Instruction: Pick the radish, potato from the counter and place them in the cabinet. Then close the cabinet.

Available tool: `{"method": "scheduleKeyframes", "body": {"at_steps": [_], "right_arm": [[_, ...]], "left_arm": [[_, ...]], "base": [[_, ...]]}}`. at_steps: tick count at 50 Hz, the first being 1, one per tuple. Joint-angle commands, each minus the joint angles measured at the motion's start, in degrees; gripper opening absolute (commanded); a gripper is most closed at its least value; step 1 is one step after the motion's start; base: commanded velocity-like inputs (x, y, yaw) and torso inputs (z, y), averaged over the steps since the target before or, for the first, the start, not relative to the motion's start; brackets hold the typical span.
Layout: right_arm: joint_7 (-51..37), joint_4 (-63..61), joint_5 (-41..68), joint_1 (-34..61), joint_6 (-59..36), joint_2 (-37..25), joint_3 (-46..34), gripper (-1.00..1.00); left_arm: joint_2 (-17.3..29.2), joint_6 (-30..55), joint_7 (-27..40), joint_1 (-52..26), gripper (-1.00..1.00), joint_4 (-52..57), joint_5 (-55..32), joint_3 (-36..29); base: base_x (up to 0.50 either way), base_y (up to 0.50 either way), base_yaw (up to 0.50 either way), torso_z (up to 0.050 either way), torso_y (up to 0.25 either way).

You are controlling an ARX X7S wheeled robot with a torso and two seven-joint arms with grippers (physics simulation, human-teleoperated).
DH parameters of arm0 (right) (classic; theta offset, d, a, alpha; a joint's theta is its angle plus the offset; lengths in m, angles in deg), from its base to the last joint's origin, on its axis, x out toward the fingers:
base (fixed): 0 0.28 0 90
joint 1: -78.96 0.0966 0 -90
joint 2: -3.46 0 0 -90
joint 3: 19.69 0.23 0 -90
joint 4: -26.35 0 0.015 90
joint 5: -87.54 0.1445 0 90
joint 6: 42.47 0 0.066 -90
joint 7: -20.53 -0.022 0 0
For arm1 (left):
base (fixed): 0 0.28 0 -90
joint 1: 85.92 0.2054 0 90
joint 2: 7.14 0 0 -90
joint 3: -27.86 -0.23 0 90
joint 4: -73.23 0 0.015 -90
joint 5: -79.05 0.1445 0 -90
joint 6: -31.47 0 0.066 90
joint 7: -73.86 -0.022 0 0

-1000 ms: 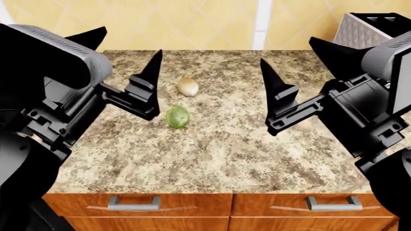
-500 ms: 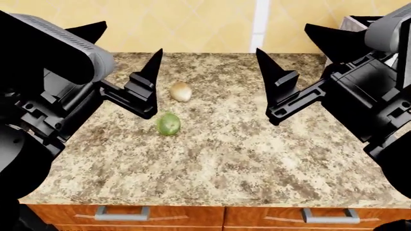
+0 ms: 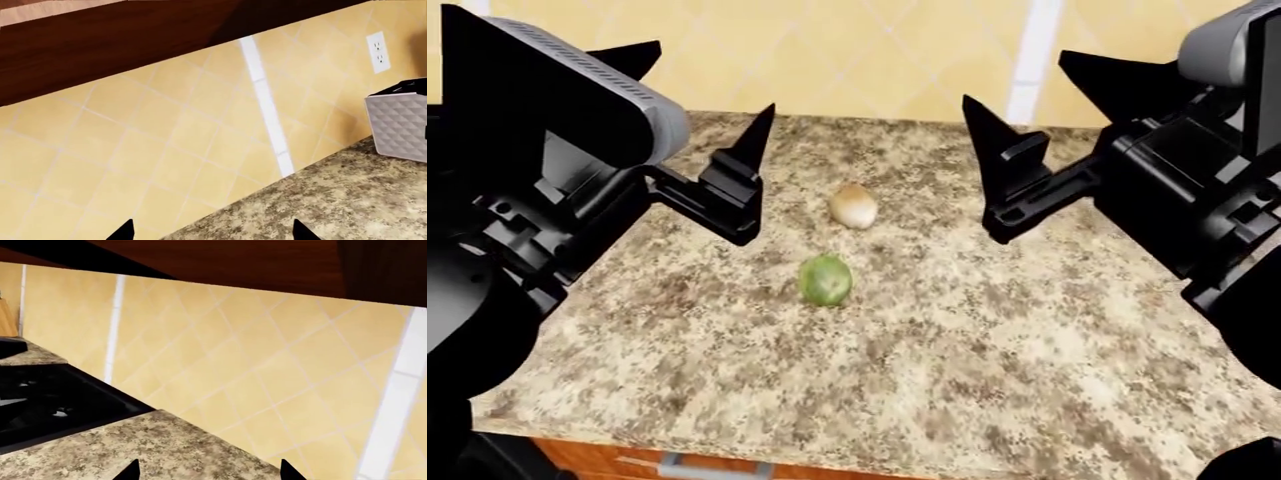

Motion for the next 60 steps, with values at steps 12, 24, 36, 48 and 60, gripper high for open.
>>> {"method": "scheduleKeyframes", "body": {"at_steps": [12,24,36,48,60], "right_arm": [[-1.99,2.02,2.53,2.23,-1.99,-1.23,0.39,1.00],[-2.88,2.44,4.76,3.22,-2.86,-2.21,-0.38,1.00],[-3.66,3.13,5.33,2.77,-1.02,-2.84,-1.81,1.00],[-4.17,4.54,4.25,1.97,1.54,-3.58,-5.39,1.00],[-3.48,13.37,-2.49,2.95,9.70,-1.13,-15.48,1.00]], "left_arm": [[-0.18,2.31,0.47,-4.12,1.00,-0.35,-1.77,-2.24],[0.07,2.87,0.75,-5.30,1.00,-0.48,-2.41,-3.38],[0.49,2.34,1.00,-4.82,1.00,-0.52,-2.78,-3.63],[1.36,0.96,1.01,-3.07,1.00,-0.34,-2.91,-3.68],[1.48,1.44,1.63,-3.14,1.00,0.30,-4.09,-1.80]], "base": [[0.22,0.02,0.00,0.000,0.000],[0.19,0.02,0.00,0.000,0.000],[0.06,0.01,0.00,0.000,0.000],[0.02,0.00,0.00,0.000,0.000],[0.00,0.00,0.00,0.000,0.000]]}}
